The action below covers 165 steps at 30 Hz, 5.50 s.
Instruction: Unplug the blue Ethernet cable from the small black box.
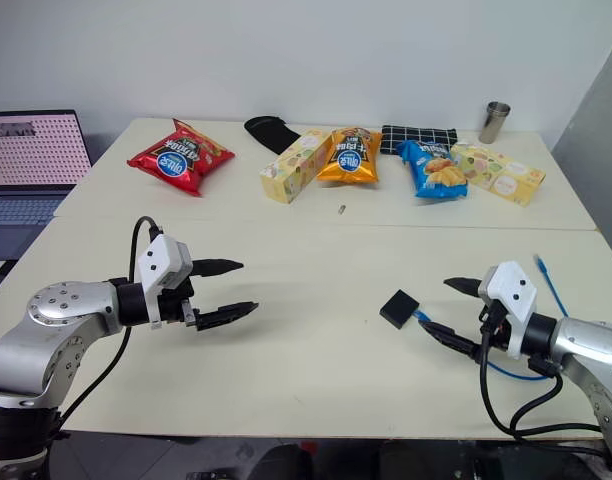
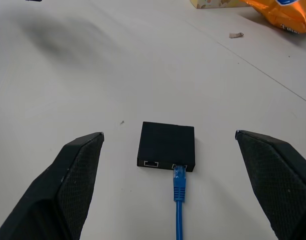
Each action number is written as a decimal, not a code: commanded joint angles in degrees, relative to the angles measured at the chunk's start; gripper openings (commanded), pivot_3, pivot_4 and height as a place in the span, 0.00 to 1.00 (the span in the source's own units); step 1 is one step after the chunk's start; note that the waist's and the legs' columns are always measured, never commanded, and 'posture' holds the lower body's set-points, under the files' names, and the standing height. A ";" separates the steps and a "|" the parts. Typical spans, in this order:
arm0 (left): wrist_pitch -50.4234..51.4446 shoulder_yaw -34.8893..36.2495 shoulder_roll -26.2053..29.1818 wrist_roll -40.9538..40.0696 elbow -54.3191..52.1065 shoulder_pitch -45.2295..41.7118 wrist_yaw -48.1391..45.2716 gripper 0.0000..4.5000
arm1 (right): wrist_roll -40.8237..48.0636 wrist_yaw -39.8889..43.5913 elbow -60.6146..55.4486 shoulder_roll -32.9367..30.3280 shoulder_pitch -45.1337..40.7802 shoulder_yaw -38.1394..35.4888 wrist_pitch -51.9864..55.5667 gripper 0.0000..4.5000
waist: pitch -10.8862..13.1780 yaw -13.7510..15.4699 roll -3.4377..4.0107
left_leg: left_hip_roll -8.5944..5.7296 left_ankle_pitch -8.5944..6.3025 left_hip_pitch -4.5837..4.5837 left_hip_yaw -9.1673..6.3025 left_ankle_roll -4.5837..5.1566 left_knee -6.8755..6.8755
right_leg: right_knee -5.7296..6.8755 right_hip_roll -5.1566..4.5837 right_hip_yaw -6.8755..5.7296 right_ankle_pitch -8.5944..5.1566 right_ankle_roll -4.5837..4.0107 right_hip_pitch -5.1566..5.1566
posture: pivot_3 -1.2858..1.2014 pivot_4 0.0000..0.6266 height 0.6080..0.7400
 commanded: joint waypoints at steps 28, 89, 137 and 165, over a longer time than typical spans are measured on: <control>-3.44 -2.83 0.24 -3.49 -6.90 4.66 -9.59 0.98 | -6.15 -2.16 -1.29 -2.28 6.39 -0.26 1.32 1.00 | 0.00 0.02 0.00 | -0.01 0.00 0.01 0.03 0.00 0.01 | -0.03 0.00 0.04 0.00 0.00 0.02 | 0.52 0.24 1.00; 28.16 1.23 -20.27 -30.12 -0.50 -7.28 12.03 0.51 | -43.06 -3.40 20.45 10.88 -31.67 30.86 -55.05 0.03 | 0.01 -0.24 0.01 | 0.04 0.03 0.02 -0.02 -0.05 0.10 | 0.15 0.01 -0.02 0.00 0.00 -0.07 | 0.52 0.24 1.00; 14.35 -8.10 -11.95 -19.26 6.95 -12.98 -14.94 0.17 | 21.20 -5.04 3.24 13.03 -26.95 19.14 18.41 0.58 | 0.01 -0.26 0.01 | 0.02 0.01 -0.04 -0.06 -0.02 0.07 | 0.04 0.01 -0.04 0.00 -0.01 -0.06 | 0.52 0.24 1.00; 14.53 -7.79 -11.54 -19.71 4.19 -11.75 -15.51 0.17 | 18.47 -1.56 6.78 14.24 -29.54 20.83 20.95 0.02 | 0.02 -0.23 0.01 | 0.02 0.01 -0.05 -0.08 -0.01 0.05 | 0.01 0.01 -0.06 0.00 -0.01 -0.06 | 0.52 0.24 1.00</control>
